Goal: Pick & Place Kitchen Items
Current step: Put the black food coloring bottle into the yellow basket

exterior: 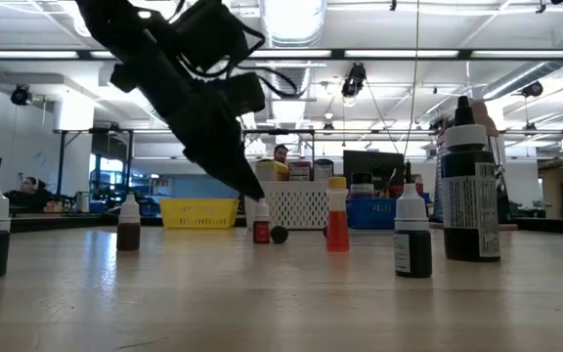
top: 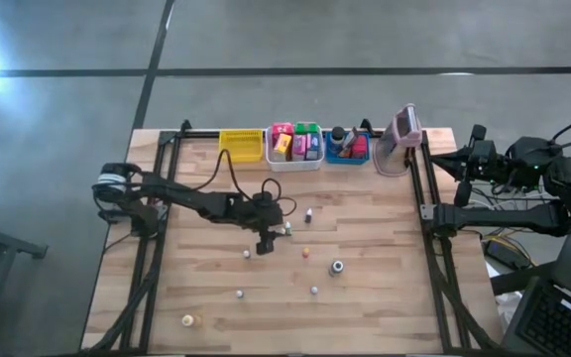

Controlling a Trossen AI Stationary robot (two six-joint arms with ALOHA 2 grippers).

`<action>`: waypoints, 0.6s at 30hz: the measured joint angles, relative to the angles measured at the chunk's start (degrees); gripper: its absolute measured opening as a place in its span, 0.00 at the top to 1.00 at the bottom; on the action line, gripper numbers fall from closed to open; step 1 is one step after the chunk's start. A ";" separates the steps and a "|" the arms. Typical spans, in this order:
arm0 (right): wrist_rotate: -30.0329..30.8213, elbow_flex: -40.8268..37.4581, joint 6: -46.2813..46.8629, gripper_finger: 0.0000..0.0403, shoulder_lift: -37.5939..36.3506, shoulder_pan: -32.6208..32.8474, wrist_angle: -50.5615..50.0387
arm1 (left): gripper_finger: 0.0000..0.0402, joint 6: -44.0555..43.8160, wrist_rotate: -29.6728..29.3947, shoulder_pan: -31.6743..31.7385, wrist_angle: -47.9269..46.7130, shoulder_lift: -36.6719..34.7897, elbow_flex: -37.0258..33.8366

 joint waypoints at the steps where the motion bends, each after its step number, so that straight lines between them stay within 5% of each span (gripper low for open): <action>1: 0.00 0.01 0.11 0.98 -0.02 0.00 0.02 | 0.53 -0.20 0.06 0.00 0.39 0.48 -0.02; 18: 0.00 -0.01 -0.01 0.98 0.01 0.00 -0.01 | 0.53 -0.66 0.08 0.24 2.91 4.25 0.50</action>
